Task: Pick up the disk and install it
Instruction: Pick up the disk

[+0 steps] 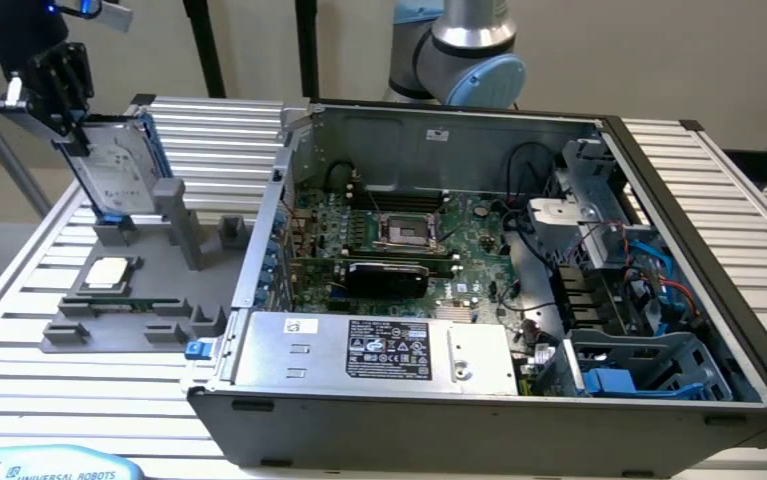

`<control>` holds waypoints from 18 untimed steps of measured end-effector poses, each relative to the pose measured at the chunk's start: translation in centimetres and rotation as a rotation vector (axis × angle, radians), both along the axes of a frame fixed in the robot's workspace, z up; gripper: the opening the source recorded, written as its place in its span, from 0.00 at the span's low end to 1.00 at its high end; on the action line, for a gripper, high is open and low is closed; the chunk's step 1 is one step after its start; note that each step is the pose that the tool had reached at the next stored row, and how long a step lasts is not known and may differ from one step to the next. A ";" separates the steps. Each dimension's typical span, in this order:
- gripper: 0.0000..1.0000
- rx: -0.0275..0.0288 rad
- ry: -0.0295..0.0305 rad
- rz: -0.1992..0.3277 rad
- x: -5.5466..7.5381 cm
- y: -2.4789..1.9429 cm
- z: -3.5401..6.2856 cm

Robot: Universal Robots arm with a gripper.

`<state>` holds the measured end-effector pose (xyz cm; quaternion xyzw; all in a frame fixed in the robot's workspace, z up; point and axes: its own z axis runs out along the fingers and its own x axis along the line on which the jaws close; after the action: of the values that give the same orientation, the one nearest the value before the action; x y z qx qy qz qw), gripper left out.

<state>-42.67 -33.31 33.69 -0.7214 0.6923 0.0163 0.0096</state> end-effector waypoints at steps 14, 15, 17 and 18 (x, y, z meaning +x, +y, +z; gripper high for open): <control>0.33 0.0000 0.0000 0.000 1.0 0.00 6.36; 0.33 -0.0001 0.0001 0.000 1.1 0.00 6.81; 0.33 -0.0001 0.0001 0.000 1.6 0.01 7.73; 0.33 -0.0001 0.0001 0.000 2.0 0.00 8.18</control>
<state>-40.68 -33.31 41.87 -0.7214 0.6923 0.0164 0.0095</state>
